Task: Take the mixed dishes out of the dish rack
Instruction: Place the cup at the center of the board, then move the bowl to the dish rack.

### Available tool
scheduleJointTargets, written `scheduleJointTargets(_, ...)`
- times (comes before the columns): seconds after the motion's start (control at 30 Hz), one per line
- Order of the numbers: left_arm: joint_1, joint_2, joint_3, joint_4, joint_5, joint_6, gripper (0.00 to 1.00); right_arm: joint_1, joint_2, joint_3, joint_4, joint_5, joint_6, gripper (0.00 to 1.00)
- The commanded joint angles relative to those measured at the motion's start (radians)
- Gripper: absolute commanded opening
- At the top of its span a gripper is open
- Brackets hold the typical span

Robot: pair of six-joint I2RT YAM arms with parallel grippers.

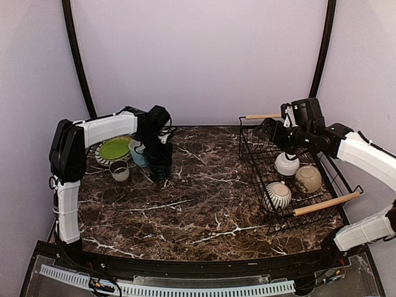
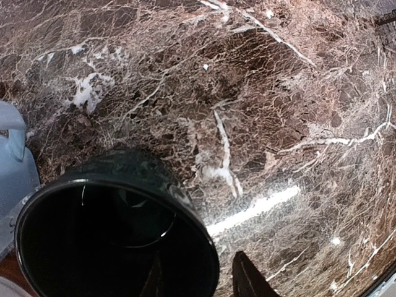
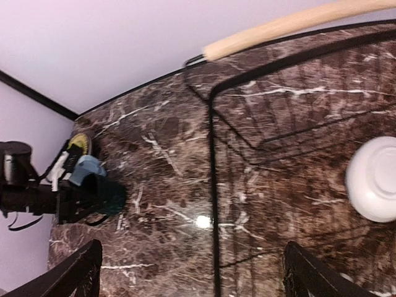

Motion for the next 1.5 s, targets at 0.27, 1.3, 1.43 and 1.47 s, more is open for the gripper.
scheduleJointTargets(0.27,-0.027,-0.149,-0.018,0.018,-0.015,0.017,0.63,-0.228,-0.08,-0.048,-0.467,0.18,0.042,0.99)
scheduleJointTargets(1.3,-0.032,-0.324,-0.148,0.186,-0.004,0.0,0.75,-0.477,-0.163,-0.411,-0.135,0.214,0.344,0.99)
scheduleJointTargets(1.43,-0.032,-0.322,-0.15,0.187,-0.007,0.001,0.75,-0.484,-0.171,-0.44,-0.114,0.216,0.379,0.99)
scheduleJointTargets(1.47,-0.032,-0.322,-0.151,0.188,-0.006,0.001,0.75,-0.486,-0.175,-0.452,-0.104,0.217,0.387,0.99)
